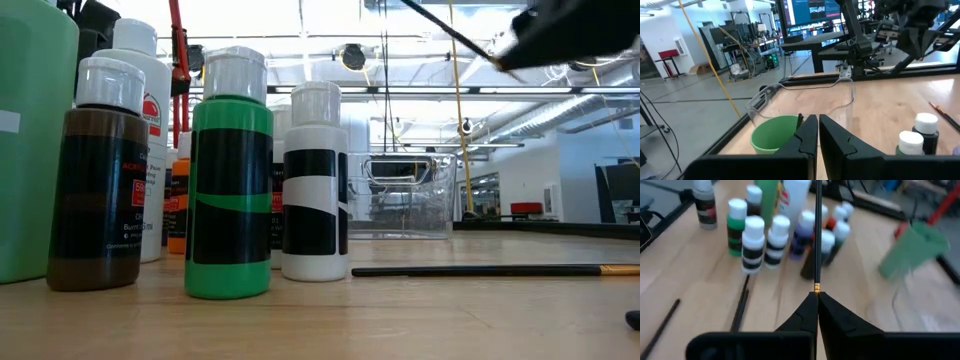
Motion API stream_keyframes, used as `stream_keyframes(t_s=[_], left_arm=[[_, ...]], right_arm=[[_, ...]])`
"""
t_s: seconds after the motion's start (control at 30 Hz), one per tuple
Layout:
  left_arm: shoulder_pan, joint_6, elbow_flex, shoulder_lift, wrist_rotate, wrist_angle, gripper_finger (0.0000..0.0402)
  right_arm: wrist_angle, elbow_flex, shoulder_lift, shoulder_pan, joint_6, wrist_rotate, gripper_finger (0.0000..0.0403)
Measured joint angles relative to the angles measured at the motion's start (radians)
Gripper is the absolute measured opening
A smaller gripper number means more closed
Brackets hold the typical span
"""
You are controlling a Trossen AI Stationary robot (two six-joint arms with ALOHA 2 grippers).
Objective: Pick & Place Paint Supplies
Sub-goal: Put the orange paint brush into the green cup
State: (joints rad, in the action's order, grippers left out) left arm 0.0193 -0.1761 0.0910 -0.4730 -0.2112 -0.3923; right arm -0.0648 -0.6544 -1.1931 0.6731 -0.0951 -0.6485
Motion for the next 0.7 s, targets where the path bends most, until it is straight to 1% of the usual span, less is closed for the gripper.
stream_keyframes(t_s=[0.07, 0.13, 0.2, 0.27, 0.37, 0.47, 0.57, 0.63, 0.7], left_arm=[[0.000, 0.001, 0.000, -0.008, 0.007, -0.002, 0.0021], [0.000, 0.019, 0.000, -0.021, 0.041, -0.002, 0.0021], [0.000, 0.052, 0.000, -0.043, 0.107, -0.002, 0.0021], [0.000, 0.052, 0.000, -0.071, 0.184, -0.002, 0.0021], [-0.005, 0.027, 0.000, -0.120, 0.237, -0.002, 0.0021], [-0.027, 0.029, 0.000, -0.176, 0.242, -0.036, 0.0021], [-0.059, 0.012, 0.000, -0.241, 0.297, -0.101, 0.0021], [-0.083, -0.010, 0.000, -0.287, 0.317, -0.180, 0.0021], [-0.102, -0.007, 0.000, -0.327, 0.308, -0.253, 0.0021]], right_arm=[[-0.106, 0.000, -0.006, -0.070, 0.108, 0.085, 0.0000], [-0.183, -0.002, -0.022, -0.147, 0.182, 0.169, 0.0000], [-0.238, 0.005, -0.053, -0.216, 0.230, 0.229, 0.0000], [-0.342, 0.031, -0.093, -0.272, 0.266, 0.272, 0.0000], [-0.531, 0.084, -0.153, -0.339, 0.294, 0.355, 0.0000], [-0.714, 0.159, -0.219, -0.367, 0.313, 0.364, 0.0000], [-0.908, 0.217, -0.276, -0.375, 0.337, 0.365, 0.0001], [-0.962, 0.230, -0.270, -0.382, 0.344, 0.365, 0.0001], [-0.957, 0.228, -0.252, -0.383, 0.344, 0.363, 0.0001]])
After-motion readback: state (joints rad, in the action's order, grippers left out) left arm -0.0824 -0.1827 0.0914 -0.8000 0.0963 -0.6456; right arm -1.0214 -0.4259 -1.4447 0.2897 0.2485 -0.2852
